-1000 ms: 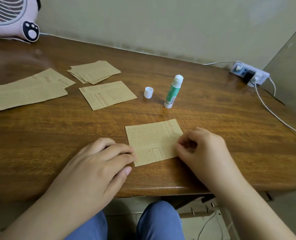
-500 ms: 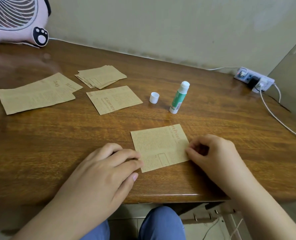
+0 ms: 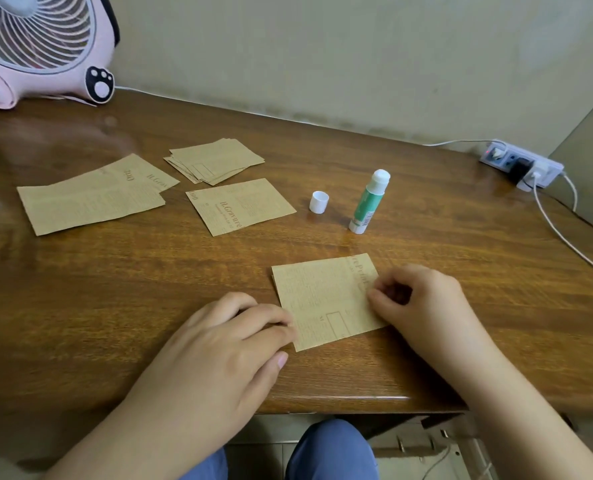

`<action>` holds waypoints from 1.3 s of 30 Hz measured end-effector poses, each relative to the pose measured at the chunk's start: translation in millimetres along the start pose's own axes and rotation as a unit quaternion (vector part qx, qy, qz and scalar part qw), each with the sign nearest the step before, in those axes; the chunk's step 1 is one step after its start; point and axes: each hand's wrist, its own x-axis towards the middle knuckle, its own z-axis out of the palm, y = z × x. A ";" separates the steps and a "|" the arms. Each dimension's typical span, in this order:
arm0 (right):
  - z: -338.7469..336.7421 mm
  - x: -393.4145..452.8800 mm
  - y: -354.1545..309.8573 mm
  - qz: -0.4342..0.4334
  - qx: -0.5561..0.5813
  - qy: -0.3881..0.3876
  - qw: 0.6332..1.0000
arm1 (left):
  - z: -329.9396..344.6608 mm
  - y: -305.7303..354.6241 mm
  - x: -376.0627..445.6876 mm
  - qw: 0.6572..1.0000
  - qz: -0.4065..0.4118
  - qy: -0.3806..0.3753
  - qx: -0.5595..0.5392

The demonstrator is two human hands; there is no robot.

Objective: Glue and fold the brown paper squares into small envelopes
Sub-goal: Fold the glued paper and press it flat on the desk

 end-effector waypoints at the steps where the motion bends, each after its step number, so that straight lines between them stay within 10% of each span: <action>1: -3.9 1.6 4.2 0.008 -0.015 -0.002 1.000 | 0.3 0.0 0.0 1.000 0.001 0.001 0.000; 10: 31.7 1.3 -53.6 -0.131 0.033 -0.036 0.990 | -2.6 2.5 0.5 1.000 -0.010 -0.018 -0.003; 18: 3.0 11.8 -0.8 0.010 -0.001 -0.003 1.000 | -1.3 1.9 1.7 1.000 -0.010 -0.017 -0.010; 28: 36.8 16.7 -51.1 -0.129 0.023 -0.028 0.991 | -6.0 8.8 49.6 0.992 -0.106 -0.067 -0.024; 39: 6.7 25.9 -4.1 -0.005 -0.045 0.006 0.999 | 4.4 4.9 49.2 0.977 -0.193 -0.067 0.054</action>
